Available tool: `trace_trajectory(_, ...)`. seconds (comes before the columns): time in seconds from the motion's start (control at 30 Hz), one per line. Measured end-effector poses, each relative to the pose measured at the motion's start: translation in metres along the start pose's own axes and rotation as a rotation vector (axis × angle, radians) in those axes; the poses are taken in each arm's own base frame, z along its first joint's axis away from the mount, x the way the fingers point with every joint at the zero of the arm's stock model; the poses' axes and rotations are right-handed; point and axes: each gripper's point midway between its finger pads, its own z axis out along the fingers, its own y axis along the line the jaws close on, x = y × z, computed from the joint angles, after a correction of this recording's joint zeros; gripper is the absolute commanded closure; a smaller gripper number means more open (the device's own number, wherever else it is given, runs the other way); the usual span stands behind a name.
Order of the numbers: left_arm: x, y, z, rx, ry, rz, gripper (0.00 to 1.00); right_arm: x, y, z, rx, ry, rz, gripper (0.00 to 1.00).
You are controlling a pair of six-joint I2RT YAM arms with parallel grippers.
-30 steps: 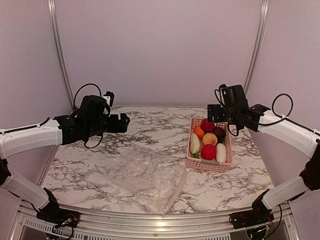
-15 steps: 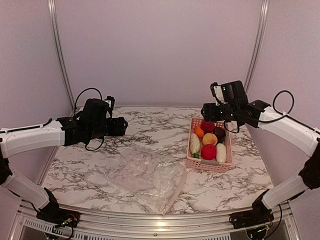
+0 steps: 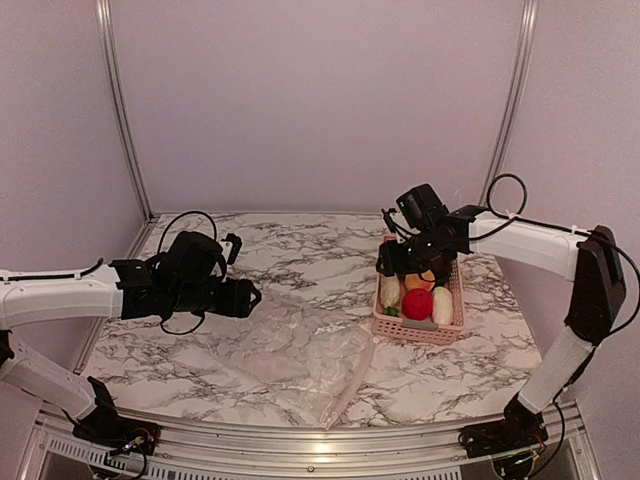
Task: Place the food in the zip-top bag and seal the zipper
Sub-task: Move the bin to the center of the board.
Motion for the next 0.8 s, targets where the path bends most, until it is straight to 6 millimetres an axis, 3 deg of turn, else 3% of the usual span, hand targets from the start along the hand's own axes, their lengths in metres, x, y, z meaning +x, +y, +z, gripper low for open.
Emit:
trace_trajectory(0.23,0.010,0.002,-0.014,0.015,0.008,-0.048,0.32,-0.015,-0.005,0.040,0.087,0.067,0.050,0.49)
trace_trajectory(0.57,0.010,0.009,-0.037,0.020,-0.033,-0.098,0.32,-0.010,-0.002,0.079,0.101,0.149,0.034,0.91)
trace_trajectory(0.7,0.019,0.017,-0.042,0.007,-0.031,-0.116,0.32,-0.012,0.016,0.082,0.067,0.160,-0.051,1.00)
trace_trajectory(0.8,0.025,0.022,-0.044,0.001,-0.028,-0.135,0.32,-0.016,0.046,0.090,0.010,0.147,-0.176,1.00)
